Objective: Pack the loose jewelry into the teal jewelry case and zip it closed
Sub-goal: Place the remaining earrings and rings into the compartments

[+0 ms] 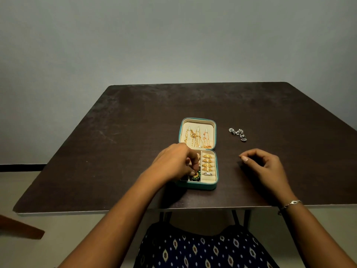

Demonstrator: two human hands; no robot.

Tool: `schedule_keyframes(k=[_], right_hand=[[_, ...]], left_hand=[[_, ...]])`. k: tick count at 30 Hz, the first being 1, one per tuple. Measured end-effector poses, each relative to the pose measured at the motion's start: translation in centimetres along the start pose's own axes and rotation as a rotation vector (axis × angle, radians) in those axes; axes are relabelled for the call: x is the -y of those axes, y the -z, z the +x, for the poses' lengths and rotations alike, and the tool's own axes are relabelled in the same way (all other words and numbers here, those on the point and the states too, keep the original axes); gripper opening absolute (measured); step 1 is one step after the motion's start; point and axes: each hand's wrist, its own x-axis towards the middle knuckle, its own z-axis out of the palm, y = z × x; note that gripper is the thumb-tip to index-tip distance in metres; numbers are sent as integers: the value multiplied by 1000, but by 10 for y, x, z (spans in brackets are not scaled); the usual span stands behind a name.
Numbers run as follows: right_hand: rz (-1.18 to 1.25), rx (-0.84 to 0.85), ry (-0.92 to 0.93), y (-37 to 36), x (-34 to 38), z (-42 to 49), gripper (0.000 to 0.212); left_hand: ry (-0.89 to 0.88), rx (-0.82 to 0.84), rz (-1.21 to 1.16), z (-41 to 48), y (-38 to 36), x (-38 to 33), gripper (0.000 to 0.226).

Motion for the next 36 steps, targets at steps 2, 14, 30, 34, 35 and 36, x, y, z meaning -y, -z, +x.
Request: schedule_keyframes(k=[2, 14, 30, 34, 35, 36], right_hand=[[-122, -15, 94, -2, 6, -5, 14], [-852, 231, 682, -63, 12, -47, 58], [-713, 260, 641, -54, 9, -42, 58], [-800, 295, 657, -60, 15, -31, 75], [-836, 297, 655, -62, 16, -28, 76], [-877, 290, 661, -64, 18, -26, 75]], left_hand=[[41, -94, -93, -1, 5, 9, 14], [-264, -502, 159, -35, -48, 66, 50], [-189, -422, -31, -32, -67, 52, 53], [-104, -355, -41, -31, -71, 49, 77], [-96, -339, -5, -30, -72, 49, 80], [-94, -327, 38, -31, -74, 50, 85]])
